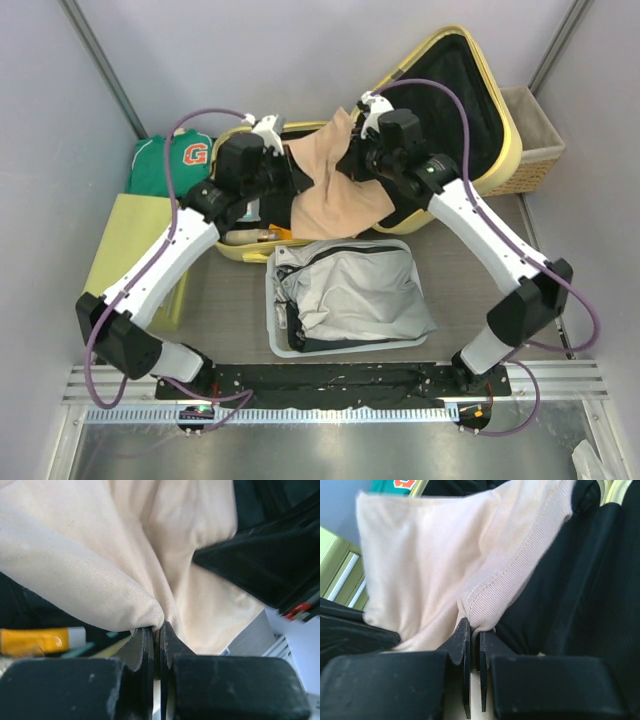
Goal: Open, take out, and arrange the luggage
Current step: Place the clothes in the bin.
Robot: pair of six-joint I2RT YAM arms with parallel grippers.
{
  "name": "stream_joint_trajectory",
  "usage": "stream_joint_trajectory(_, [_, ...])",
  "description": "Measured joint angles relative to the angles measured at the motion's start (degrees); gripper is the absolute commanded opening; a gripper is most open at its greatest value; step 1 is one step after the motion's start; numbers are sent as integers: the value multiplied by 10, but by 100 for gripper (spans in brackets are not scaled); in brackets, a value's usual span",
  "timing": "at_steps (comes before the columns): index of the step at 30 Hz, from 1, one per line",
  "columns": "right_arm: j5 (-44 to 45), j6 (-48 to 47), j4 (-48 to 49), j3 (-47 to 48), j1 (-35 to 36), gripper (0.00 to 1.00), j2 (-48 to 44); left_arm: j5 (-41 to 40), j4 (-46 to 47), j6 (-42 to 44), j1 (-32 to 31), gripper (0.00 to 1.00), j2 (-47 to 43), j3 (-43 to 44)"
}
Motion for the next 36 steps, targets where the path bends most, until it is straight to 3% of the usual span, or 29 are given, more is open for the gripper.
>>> stream_joint_trajectory(9, [21, -50, -45, -143, 1, 1, -155, -216, 64, -89, -211, 0, -108, -198])
stream_joint_trajectory(10, [22, -56, -50, -163, 2, 1, -169, -256, 73, -102, -257, 0, -121, -224])
stream_joint_trajectory(17, [19, -83, -62, -230, 4, 1, -205, -475, 95, -137, -449, 0, -121, -249])
stream_joint_trajectory(21, [1, -89, -65, -239, 6, 1, -208, -561, 104, -143, -512, 0, -93, -240])
stream_joint_trajectory(27, [-27, -98, -59, -255, 22, 1, -209, -623, 105, -156, -555, 0, -63, -239])
stream_joint_trajectory(36, [-10, -124, -60, -257, 114, 1, -176, -706, 103, -196, -624, 0, -52, -239])
